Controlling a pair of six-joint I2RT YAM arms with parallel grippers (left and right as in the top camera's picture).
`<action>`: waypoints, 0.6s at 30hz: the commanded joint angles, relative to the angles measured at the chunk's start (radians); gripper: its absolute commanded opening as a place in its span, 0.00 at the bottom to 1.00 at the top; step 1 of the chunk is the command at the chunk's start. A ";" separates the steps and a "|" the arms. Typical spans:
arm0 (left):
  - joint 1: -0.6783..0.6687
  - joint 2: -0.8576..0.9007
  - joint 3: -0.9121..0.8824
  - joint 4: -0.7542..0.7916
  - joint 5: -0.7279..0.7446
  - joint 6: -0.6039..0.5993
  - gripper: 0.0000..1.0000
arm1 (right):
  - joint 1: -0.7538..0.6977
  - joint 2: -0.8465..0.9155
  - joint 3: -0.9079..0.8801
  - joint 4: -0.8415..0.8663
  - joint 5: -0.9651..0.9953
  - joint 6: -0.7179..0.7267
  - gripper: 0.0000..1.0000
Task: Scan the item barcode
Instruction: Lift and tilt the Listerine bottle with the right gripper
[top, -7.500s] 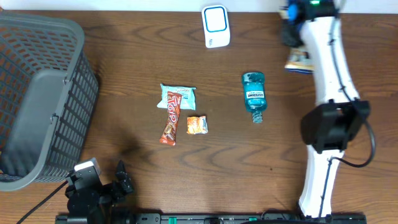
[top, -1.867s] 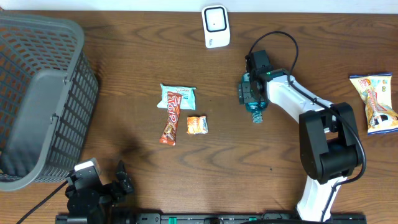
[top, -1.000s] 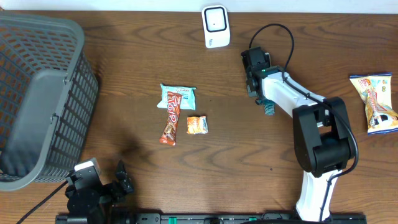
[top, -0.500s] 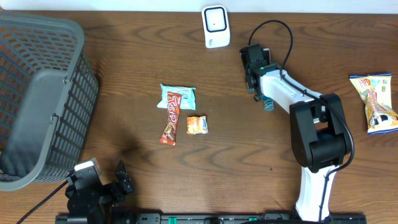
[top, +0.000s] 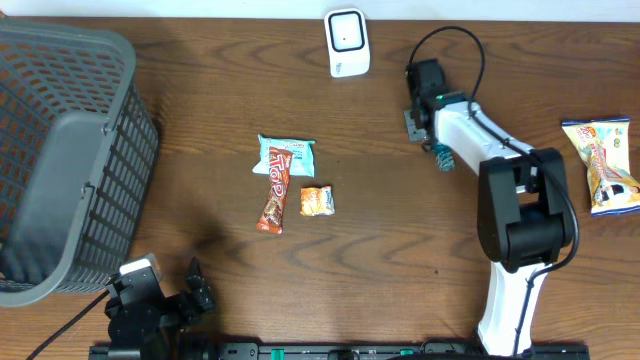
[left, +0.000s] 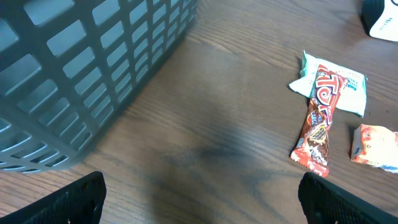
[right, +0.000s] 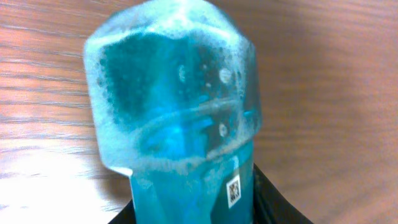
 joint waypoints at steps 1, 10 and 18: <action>-0.003 -0.003 -0.004 -0.002 -0.009 -0.002 0.99 | 0.019 0.264 -0.105 -0.117 -0.738 -0.113 0.17; -0.003 -0.003 -0.004 -0.002 -0.009 -0.002 0.99 | 0.019 0.264 -0.042 -0.285 -0.842 -0.316 0.19; -0.003 -0.003 -0.004 -0.002 -0.009 -0.002 0.99 | 0.019 0.264 -0.018 -0.288 -0.799 -0.280 0.21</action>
